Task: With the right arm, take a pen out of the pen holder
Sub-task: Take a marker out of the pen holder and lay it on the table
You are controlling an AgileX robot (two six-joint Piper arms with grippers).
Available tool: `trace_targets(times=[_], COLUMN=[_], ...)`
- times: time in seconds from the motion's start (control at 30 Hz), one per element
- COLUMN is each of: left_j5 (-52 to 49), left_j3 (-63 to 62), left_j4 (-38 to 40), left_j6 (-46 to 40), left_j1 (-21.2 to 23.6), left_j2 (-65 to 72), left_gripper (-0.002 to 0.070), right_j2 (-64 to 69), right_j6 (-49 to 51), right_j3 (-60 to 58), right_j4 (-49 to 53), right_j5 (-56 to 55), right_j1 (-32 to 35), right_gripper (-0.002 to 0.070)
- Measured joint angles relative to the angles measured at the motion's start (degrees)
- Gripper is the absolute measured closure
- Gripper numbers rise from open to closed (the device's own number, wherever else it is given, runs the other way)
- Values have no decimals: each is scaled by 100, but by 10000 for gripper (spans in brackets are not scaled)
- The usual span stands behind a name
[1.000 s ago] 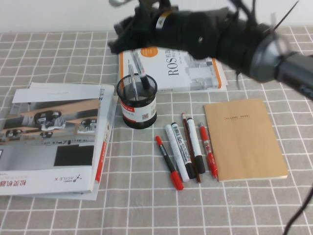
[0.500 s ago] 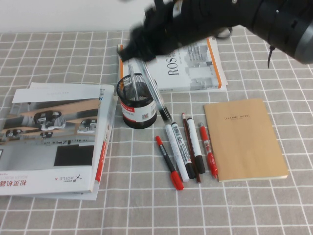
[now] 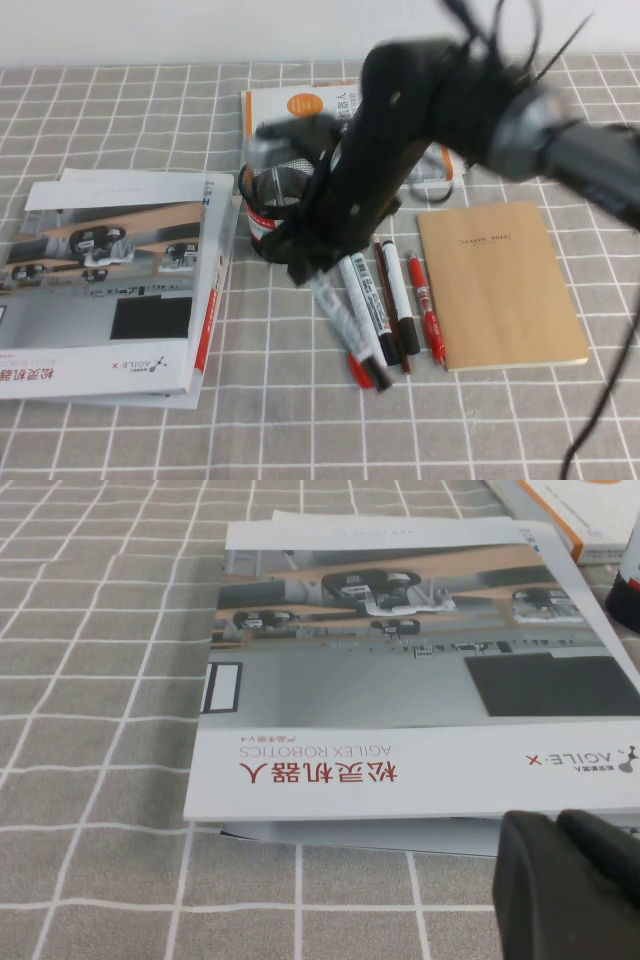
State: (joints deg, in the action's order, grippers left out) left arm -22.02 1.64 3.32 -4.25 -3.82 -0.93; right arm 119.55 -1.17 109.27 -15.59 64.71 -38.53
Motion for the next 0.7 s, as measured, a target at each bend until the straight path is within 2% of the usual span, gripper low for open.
trace_targets(times=[0.3,0.7], left_j5=[0,0], left_j3=[0,0], left_j4=[0,0], left_j6=[0,0], left_j1=[0,0], left_j2=[0,0], left_gripper=[678,678], right_j2=[707,802], right_j6=[21,183], right_j3=[0,0], right_j4=[-148,153], right_j5=[-539,-748], right_j1=[-139,-139], right_gripper=[573,573])
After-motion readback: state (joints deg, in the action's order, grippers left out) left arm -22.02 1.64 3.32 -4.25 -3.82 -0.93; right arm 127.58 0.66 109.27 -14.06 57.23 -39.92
